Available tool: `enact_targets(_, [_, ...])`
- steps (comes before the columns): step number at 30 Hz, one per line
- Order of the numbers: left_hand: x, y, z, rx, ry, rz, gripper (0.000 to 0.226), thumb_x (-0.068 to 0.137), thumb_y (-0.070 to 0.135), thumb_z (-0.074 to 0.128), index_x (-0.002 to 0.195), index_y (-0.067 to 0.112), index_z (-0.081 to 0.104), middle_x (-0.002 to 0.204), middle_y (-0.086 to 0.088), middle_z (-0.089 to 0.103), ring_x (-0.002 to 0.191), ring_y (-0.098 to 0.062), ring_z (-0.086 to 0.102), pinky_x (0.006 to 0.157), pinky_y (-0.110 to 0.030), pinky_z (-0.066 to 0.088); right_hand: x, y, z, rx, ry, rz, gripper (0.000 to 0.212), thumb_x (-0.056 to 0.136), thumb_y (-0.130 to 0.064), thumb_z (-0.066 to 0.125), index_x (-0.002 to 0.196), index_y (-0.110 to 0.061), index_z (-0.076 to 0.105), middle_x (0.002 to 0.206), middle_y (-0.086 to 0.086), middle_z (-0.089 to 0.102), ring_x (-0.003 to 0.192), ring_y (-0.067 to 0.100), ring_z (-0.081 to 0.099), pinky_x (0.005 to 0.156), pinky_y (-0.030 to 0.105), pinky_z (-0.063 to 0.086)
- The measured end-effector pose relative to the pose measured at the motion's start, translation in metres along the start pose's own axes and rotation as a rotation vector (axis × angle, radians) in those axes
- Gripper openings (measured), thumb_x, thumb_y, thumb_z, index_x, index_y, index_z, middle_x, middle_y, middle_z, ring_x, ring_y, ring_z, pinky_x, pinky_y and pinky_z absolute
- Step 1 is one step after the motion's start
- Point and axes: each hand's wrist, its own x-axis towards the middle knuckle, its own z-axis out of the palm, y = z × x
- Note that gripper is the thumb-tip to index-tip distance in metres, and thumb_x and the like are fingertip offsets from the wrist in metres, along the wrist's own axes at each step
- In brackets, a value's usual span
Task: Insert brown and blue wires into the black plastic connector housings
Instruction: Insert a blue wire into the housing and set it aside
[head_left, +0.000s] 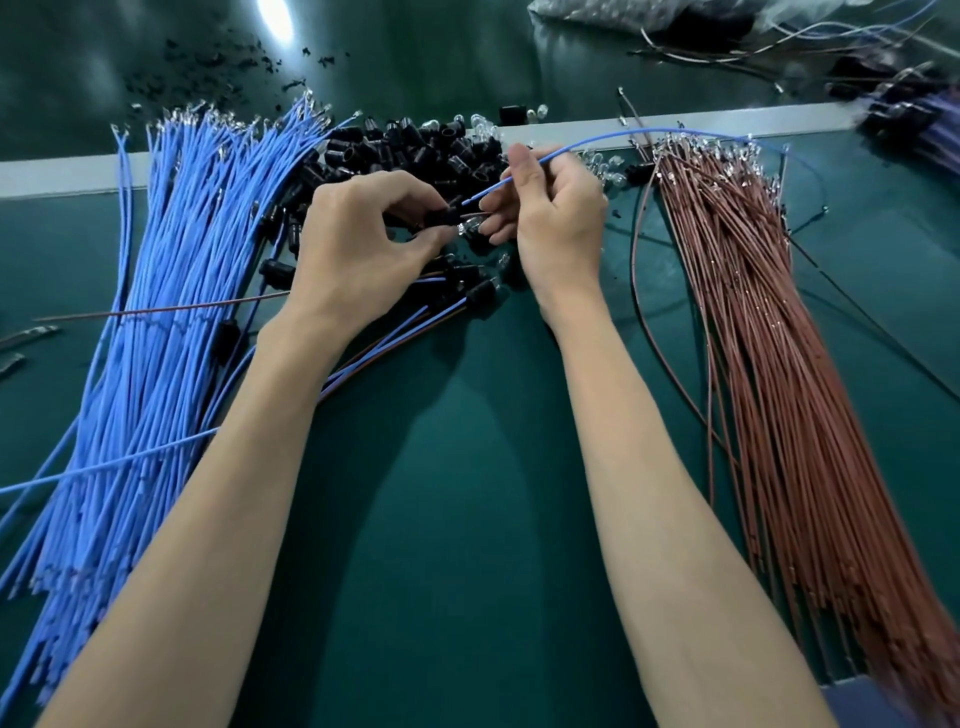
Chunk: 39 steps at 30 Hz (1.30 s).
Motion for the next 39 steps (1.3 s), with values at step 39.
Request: enact_targets(39, [-0.004,0.005,0.002,-0.327,-0.012,-0.082,0.018,0.082,0.013,0.073,0.098,0.017,0.068,0.082,0.014,0.064,0.073,0.007,0.057,0.064,-0.013,0.043,-0.003,-0.005,-0.011,0.216,-0.174,0.078,0.019,0.087,0.002,0.063,0.076,-0.012,0.058,0.065,-0.003,0.066,0.057,0.009,0.065,0.06,0.021,0.053])
